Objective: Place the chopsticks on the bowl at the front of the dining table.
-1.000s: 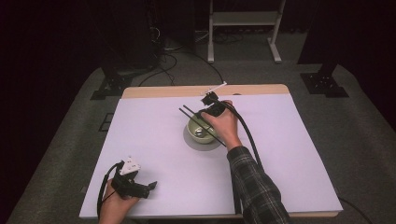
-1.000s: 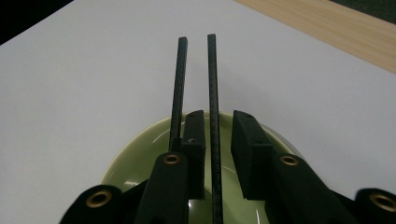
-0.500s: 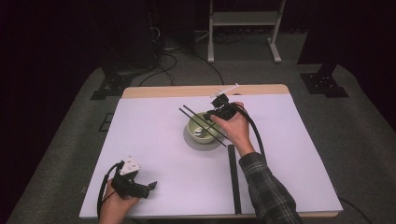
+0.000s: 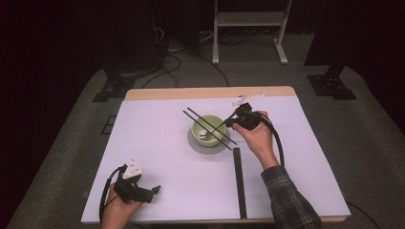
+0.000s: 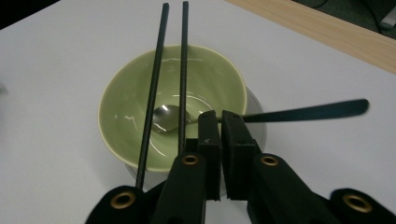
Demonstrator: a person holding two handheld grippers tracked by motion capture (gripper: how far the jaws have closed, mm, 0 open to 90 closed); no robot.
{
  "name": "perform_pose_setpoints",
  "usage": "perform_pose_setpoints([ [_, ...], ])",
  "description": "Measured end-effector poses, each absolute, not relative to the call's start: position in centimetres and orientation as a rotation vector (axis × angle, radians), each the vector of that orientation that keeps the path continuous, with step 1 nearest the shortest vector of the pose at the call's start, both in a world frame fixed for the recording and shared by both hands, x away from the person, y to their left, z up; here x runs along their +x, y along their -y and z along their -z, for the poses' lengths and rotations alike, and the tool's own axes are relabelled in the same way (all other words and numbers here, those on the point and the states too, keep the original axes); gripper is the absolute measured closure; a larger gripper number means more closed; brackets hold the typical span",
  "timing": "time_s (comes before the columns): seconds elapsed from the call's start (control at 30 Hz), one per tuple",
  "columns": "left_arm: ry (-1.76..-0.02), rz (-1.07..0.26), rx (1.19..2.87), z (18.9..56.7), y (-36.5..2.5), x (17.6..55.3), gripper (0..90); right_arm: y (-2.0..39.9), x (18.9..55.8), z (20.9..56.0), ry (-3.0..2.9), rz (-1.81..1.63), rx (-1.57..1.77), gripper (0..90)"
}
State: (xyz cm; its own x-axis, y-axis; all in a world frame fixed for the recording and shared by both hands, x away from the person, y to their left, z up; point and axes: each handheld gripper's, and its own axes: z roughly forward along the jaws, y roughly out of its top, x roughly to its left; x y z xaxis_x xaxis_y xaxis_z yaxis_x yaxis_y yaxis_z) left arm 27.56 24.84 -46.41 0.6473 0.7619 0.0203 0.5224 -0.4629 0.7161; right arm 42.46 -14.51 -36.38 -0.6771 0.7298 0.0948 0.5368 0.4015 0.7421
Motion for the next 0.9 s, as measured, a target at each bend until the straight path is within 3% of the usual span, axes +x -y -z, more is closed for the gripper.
perform_pose_setpoints([
  [0.9, -0.993, -0.444, 2.174, 46.4, -24.9, 27.6, 0.0, 17.1, 39.8, 39.3, -2.460, -1.111, 1.127, 90.0],
])
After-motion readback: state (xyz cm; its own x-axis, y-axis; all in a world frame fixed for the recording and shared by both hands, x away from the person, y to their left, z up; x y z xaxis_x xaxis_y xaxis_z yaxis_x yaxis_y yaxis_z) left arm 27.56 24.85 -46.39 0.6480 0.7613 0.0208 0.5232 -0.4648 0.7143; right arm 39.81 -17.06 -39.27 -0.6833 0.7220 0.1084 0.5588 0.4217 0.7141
